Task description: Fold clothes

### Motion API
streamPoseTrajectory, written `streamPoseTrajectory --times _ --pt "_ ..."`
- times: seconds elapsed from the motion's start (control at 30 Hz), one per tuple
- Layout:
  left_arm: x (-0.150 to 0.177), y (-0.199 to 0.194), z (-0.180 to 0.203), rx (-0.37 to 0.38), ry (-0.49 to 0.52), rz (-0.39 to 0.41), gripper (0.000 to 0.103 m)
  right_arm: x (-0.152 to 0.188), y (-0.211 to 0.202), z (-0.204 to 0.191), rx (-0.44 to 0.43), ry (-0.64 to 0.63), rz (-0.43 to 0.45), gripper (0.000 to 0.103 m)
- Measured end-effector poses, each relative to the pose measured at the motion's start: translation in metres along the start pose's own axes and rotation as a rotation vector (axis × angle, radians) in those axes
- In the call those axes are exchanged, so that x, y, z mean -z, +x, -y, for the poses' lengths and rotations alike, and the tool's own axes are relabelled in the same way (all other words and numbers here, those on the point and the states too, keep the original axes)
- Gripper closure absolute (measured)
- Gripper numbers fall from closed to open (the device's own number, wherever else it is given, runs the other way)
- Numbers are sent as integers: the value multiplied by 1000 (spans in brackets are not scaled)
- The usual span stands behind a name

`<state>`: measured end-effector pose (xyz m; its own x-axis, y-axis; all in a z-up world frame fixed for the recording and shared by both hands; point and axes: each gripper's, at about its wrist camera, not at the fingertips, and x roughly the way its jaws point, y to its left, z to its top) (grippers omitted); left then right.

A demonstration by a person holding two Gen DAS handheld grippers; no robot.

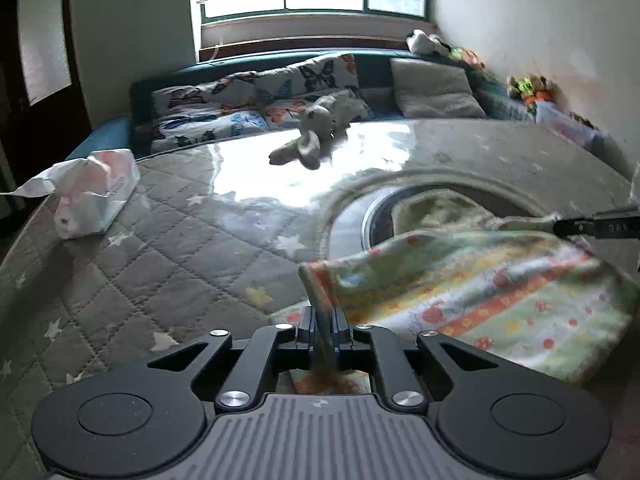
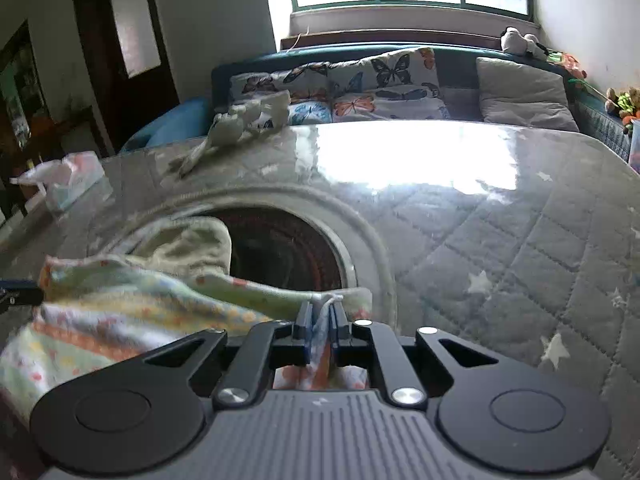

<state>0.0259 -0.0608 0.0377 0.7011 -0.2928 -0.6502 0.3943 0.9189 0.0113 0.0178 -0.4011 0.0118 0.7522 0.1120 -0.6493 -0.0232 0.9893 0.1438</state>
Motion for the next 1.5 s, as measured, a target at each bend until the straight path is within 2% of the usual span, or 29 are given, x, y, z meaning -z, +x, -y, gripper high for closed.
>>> streamPoseTrajectory --times 0.07,0.17,0.23,0.33,0.47,0.6,0.67,0.7,0.73,0.77,0.8,1.03,1.2,1.5 --pt "-5 -7 -1 7 -12 26 91 -4 -6 -1 -14 8 20 91" --pt "-15 -9 4 61 -22 46 91 -7 -8 -9 -74 -6 8 91" --pt "-20 -2 11 93 -21 38 91 -9 -4 -18 -129 -11 -19 91" --pt "-26 14 20 134 -24 11 91 -12 7 -29 -159 -22 -46 91" --pt "-26 39 19 134 -56 -39 91 -16 26 -33 -150 -9 -67 91" --pt "-19 51 14 116 -77 -67 90 -16 26 -41 -152 -40 -65 91" --pt "-19 49 14 116 -80 -60 86 -16 24 -45 -153 -58 -62 90" --pt "-19 46 15 115 -78 -52 78 -16 24 -47 -154 -67 -61 89" --pt "-20 42 16 115 -74 -41 68 -16 23 -49 -155 -76 -60 83" --pt "-21 38 17 114 -71 -31 64 -15 22 -51 -156 -85 -58 74" --pt "-21 34 18 112 -66 -21 61 -15 22 -53 -157 -94 -57 71" --pt "-21 22 40 141 -44 11 60 -13 17 -70 -165 -166 -50 70" --pt "-8 13 58 152 29 16 60 3 13 -95 -191 -266 -62 69" --pt "19 -8 73 173 101 32 60 35 -22 -117 -264 -390 -79 66"
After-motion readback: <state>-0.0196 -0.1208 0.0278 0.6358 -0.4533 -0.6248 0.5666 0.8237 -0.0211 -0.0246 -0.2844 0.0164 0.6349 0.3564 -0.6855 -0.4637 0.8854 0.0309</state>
